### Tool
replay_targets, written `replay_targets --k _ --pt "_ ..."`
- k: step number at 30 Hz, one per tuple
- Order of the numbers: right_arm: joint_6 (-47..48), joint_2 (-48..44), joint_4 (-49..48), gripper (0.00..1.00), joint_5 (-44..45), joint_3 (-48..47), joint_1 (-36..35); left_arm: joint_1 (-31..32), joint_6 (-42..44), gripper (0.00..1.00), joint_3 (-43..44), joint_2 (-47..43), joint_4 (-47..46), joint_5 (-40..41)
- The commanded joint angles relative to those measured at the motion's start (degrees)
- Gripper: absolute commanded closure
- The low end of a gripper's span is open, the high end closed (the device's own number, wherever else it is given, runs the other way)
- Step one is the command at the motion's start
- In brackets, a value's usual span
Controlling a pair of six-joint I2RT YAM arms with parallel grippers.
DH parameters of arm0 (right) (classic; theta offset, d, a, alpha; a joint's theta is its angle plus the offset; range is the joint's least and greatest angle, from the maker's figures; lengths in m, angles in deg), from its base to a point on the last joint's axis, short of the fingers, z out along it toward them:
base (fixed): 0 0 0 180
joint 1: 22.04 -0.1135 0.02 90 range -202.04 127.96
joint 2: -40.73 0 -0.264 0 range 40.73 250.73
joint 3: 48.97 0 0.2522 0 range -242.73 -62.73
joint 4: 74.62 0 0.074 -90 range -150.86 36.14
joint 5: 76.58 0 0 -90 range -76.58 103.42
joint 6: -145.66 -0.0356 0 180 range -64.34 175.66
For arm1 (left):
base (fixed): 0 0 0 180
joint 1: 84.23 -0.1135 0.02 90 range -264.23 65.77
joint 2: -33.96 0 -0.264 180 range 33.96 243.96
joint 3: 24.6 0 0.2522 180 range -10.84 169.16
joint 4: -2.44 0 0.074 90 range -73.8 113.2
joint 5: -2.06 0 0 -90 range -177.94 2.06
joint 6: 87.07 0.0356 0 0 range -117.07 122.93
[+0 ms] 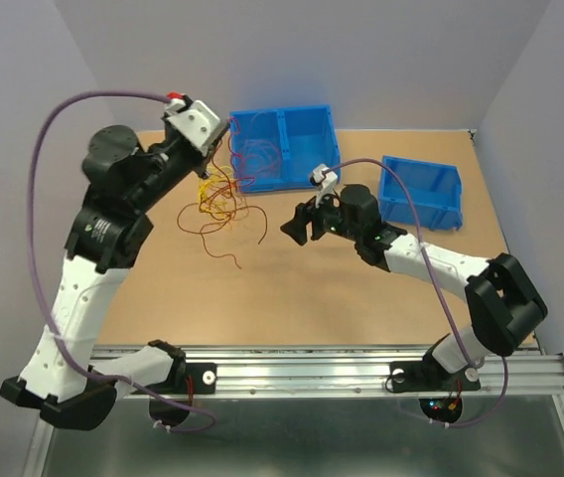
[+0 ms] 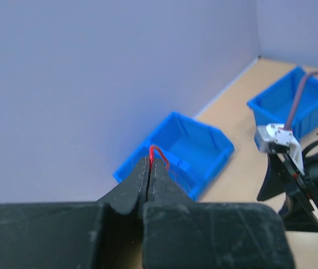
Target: Untangle the cables
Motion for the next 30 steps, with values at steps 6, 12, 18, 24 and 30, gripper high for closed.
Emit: replay_targets --k 6,12,18,24,30 --pt "-0.21 -11.05 -15.97 0.12 -3.7 9.95 -0.59 0.56 -5.32 1.0 9.59 1.18 0.16 -12.29" --pt "0.58 -17.72 -20.55 0.11 -5.2 14.79 -0.67 3.28 -3.05 1.0 4.22 3.81 -1.07 -14.76" --pt "0.49 -20.72 -27.66 0.02 -8.36 19.01 -0.85 8.99 -2.34 1.0 1.68 5.31 -1.07 -13.44" --pt "-0.39 -20.11 -32.51 0.0 -6.53 20.42 -1.55 14.96 -0.93 1.0 -1.05 8.38 -1.07 -9.67" --pt "-0.39 -18.71 -33.22 0.01 -4.58 20.16 -1.73 16.47 -4.18 1.0 -0.71 9.18 -2.91 -7.11"
